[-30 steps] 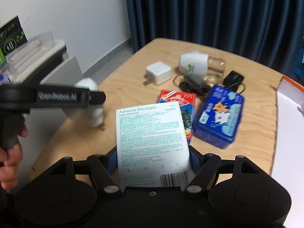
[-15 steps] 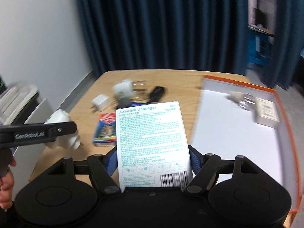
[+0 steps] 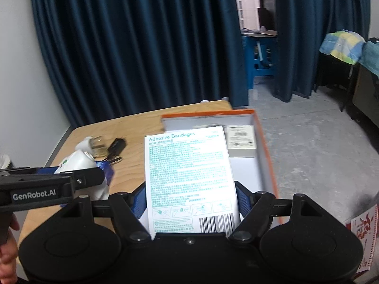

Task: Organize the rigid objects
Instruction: 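Carry the diffuser and bandage box with both grippers over the white box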

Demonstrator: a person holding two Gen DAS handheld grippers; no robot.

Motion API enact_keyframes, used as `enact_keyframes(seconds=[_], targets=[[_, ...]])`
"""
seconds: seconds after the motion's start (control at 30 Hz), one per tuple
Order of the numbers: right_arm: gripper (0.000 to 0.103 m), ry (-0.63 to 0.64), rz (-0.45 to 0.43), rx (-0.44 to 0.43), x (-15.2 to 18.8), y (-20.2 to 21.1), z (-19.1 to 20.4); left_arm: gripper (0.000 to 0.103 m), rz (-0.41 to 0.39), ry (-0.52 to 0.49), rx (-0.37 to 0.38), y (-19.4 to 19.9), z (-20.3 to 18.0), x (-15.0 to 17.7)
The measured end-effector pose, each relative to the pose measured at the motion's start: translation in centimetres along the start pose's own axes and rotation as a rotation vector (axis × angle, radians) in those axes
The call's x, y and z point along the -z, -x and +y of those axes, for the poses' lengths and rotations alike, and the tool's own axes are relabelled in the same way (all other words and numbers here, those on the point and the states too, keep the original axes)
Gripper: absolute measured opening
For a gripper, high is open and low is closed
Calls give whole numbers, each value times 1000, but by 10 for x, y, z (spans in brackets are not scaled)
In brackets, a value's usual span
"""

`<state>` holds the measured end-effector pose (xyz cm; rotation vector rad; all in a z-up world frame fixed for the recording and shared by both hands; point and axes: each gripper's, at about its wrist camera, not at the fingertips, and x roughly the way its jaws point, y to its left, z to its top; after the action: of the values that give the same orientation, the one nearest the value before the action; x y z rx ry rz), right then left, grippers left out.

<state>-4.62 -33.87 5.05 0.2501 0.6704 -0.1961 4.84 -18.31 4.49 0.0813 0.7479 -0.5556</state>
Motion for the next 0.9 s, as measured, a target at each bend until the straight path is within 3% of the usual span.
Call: enact_keyframes(seconds=[0.27,0.9], targets=[[87,-22,0,12,-4,-14,-17,66,15,-14,8,-30,-11,-3],[87,-30,26,55,-19,-44,-26,66,28,15,19,-51,-16,-19]])
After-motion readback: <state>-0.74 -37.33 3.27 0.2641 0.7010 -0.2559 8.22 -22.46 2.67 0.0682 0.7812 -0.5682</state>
